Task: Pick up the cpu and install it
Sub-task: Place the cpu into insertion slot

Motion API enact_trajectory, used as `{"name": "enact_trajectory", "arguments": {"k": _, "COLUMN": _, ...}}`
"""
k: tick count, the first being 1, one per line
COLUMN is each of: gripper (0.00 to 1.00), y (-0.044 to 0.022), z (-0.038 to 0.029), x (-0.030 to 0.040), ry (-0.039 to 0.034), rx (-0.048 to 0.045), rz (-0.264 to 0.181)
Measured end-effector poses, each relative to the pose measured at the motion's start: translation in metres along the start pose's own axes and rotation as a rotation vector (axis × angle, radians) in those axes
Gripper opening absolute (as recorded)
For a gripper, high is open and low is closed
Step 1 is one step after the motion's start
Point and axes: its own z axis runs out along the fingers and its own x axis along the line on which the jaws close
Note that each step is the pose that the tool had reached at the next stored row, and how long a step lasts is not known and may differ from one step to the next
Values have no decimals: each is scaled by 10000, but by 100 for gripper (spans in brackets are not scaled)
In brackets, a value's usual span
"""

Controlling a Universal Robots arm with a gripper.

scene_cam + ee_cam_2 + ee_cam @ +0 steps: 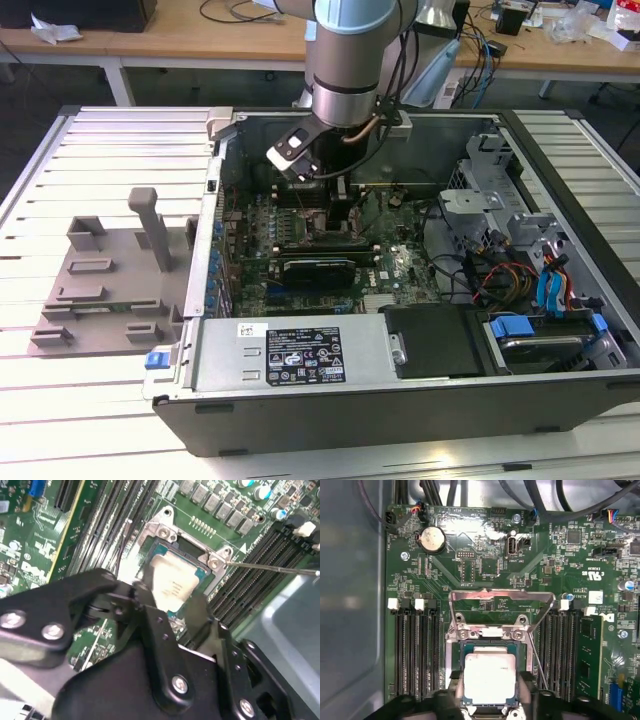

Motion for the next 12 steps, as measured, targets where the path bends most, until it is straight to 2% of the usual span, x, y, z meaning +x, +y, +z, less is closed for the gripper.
{"name": "enact_trajectory", "arguments": {"k": 1, "gripper": 47, "y": -1, "z": 0, "x": 0, "ry": 0, "rx": 0, "rz": 2}}
{"name": "enact_trajectory", "arguments": {"k": 2, "gripper": 35, "y": -3, "z": -1, "x": 0, "ry": -1, "rx": 1, "rz": 2}}
{"name": "enact_trajectory", "arguments": {"k": 3, "gripper": 29, "y": -5, "z": -1, "x": 0, "ry": -2, "rx": 1, "rz": 2}}
{"name": "enact_trajectory", "arguments": {"k": 4, "gripper": 29, "y": -7, "z": -1, "x": 0, "ry": -2, "rx": 1, "rz": 2}}
{"name": "enact_trajectory", "arguments": {"k": 7, "gripper": 11, "y": -9, "z": 15, "x": 0, "ry": -10, "rx": 3, "rz": 1}}
{"name": "enact_trajectory", "arguments": {"k": 10, "gripper": 11, "y": -55, "z": 31, "x": -2, "ry": -10, "rx": 0, "rz": -2}}
{"name": "enact_trajectory", "arguments": {"k": 12, "gripper": 11, "y": -62, "z": 57, "x": -4, "ry": -12, "rx": 1, "rz": -5}}
